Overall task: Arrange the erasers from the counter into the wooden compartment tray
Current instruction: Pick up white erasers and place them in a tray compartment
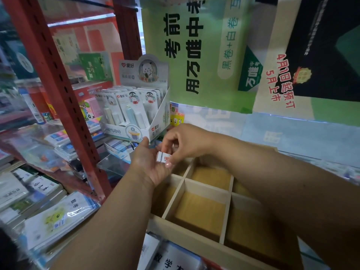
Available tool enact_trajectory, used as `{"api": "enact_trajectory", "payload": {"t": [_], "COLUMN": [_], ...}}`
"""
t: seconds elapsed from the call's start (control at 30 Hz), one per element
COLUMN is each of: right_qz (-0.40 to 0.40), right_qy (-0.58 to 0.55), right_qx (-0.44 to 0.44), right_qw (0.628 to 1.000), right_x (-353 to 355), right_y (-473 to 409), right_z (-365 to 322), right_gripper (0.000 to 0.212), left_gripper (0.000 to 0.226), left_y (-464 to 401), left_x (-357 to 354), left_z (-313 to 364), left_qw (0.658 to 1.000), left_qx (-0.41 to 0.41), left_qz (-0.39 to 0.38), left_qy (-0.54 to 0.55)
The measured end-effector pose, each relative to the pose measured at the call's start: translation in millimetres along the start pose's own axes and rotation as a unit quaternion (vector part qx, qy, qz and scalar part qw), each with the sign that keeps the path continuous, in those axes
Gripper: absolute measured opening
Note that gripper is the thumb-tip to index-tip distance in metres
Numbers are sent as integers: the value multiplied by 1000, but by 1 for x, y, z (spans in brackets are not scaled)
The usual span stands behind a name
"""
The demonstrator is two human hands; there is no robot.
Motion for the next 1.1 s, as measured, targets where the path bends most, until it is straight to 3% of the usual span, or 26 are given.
{"api": "enact_trajectory", "payload": {"t": [0.07,0.17,0.3,0.4,0.6,1.1], "right_qz": [12,75,212,157,35,72], "right_qy": [21,-32,-75,9,140,71], "right_qx": [3,-21,-156,-227,-246,-278], "right_qw": [1000,996,962,961,958,955], "right_x": [-4,13,58,52,18,14], "right_y": [-1,0,4,-2,-22,-21], "right_z": [3,14,65,92,102,121], "right_gripper": [24,23,24,22,28,31], "left_gripper": [58,61,61,59,57,55], "left_y": [1,-3,-6,-6,-7,-9], "left_x": [0,5,14,14,15,17], "left_z": [0,2,4,4,3,5], "left_qw": [1000,999,994,994,994,994], "left_qx": [-5,-23,-24,-26,-26,-24], "left_qz": [3,32,94,94,96,101], "left_qy": [-4,-24,-51,-46,-36,-40]}}
Point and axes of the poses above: each hand's wrist, its own y-axis away from the middle knuckle, its own x-axis out of the back of the hand, z = x × y, the point moved 7 cm from there along -y, towards the middle knuckle, and after that the axes turned 2 degrees about -z, right-handed, at the moved point
